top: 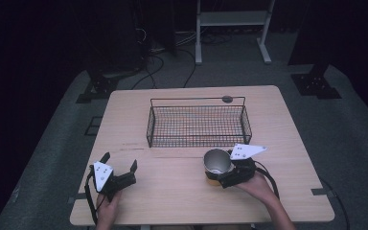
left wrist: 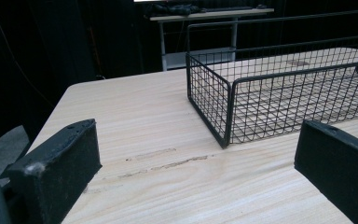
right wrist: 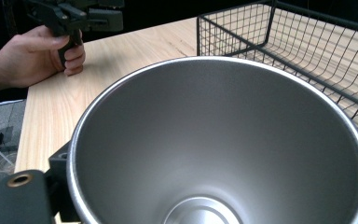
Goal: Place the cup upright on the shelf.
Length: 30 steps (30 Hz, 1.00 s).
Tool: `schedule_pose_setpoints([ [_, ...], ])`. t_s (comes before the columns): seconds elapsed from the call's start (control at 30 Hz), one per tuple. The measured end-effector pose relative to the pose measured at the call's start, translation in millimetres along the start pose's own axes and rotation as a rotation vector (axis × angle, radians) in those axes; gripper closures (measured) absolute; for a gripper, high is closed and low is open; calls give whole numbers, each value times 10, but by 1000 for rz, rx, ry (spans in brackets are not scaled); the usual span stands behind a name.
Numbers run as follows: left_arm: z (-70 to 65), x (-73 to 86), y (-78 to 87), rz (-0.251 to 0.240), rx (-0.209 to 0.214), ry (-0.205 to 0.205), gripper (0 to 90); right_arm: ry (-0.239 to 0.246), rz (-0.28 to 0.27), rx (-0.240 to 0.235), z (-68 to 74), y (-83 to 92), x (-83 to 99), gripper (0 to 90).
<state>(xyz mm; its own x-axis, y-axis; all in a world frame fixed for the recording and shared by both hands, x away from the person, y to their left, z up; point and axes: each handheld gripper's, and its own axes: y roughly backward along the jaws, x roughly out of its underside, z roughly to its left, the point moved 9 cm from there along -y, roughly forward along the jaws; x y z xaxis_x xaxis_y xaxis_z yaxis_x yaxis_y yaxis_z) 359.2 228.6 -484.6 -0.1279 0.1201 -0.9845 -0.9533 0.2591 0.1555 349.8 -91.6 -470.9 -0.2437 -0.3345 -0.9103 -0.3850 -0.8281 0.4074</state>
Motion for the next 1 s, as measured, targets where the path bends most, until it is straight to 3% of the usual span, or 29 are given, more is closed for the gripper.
schedule_pose_setpoints([
  [0.57,-1,0,1,0,0,-1,0,-37,-58,6,-226,90,-469,123],
  [1.0,1,0,-1,1,0,3,0,-37,-27,24,-363,-2,-659,123],
])
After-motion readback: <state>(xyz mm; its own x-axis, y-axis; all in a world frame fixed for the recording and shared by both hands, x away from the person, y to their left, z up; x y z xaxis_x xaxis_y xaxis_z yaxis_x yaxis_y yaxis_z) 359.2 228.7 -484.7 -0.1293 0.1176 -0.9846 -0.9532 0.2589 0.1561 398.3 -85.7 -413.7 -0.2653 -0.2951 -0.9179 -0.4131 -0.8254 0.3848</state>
